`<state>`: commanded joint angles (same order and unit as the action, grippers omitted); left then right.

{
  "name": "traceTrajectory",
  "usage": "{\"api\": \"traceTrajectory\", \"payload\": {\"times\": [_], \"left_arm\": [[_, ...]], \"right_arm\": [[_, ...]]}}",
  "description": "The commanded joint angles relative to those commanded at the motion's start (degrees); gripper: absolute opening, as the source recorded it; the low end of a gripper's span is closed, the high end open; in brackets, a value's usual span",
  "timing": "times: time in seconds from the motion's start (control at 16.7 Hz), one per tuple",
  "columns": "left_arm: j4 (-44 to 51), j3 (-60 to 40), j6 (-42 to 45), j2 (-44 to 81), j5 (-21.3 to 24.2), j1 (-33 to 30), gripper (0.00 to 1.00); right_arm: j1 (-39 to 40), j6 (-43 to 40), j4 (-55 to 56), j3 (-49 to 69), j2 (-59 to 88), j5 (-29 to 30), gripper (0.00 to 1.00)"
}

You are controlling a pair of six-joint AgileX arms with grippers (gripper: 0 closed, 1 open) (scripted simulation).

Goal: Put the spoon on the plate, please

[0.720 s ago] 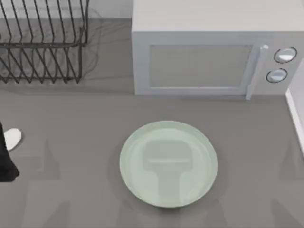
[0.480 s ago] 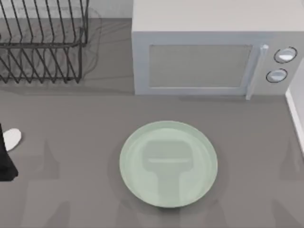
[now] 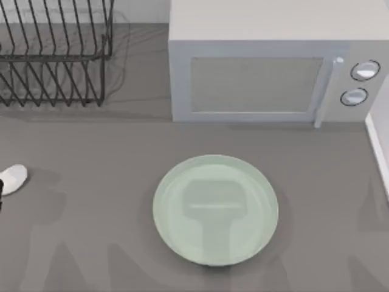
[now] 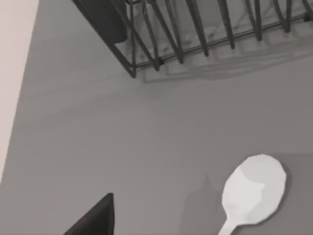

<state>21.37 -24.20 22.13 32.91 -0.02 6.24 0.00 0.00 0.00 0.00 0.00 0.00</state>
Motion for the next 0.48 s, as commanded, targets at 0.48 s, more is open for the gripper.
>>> {"api": "traceTrajectory", "payload": {"times": [0.48], "left_arm": [[25.89, -27.68, 26.09, 43.51, -0.28, 7.39, 1.00]], "right_arm": [[0.00, 0.00, 0.00, 0.00, 0.00, 0.00, 1.00]]}}
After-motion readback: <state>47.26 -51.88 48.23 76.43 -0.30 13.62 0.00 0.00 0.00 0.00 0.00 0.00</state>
